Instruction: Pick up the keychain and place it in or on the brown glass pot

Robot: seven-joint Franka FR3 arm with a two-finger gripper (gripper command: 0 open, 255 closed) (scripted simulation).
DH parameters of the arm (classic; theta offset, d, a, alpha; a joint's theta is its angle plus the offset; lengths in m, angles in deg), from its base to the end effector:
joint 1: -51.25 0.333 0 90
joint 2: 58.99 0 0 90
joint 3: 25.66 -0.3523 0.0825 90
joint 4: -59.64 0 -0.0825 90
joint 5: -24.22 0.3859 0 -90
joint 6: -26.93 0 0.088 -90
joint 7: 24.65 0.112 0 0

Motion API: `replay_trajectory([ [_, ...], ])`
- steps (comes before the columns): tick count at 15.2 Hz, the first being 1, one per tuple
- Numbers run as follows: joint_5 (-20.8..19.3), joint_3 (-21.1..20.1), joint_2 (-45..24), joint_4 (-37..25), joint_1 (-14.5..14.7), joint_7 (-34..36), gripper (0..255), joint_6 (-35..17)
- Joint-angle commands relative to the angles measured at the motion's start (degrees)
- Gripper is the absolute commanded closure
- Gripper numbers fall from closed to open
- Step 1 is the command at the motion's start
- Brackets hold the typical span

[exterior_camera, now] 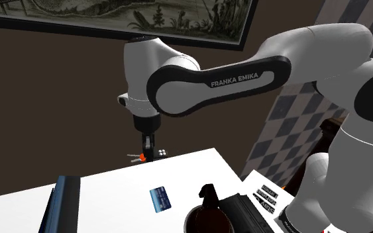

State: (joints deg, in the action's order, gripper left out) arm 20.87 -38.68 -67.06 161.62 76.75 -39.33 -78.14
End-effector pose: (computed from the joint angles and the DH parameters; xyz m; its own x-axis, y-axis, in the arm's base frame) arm 0.4761 0.3642 0.4983 0.5834 0.8076 -0.0863 0.8107 -0.5855 0.0015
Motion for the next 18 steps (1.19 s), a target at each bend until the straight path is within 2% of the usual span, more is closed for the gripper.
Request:
replay_trajectory([
  [1, 0.09, -0.04, 0.28, -1.31, 0.03, -0.05, 255, 1.61],
  [16, 0.21, -0.17, 0.38, -12.75, 0.21, -0.38, 255, 13.14],
  [17, 0.21, -0.17, 0.37, -12.92, 0.21, -0.39, 255, 13.3],
  [18, 0.73, -0.37, 2.66, -10.1, 0.3, -0.08, 255, 12.72],
])
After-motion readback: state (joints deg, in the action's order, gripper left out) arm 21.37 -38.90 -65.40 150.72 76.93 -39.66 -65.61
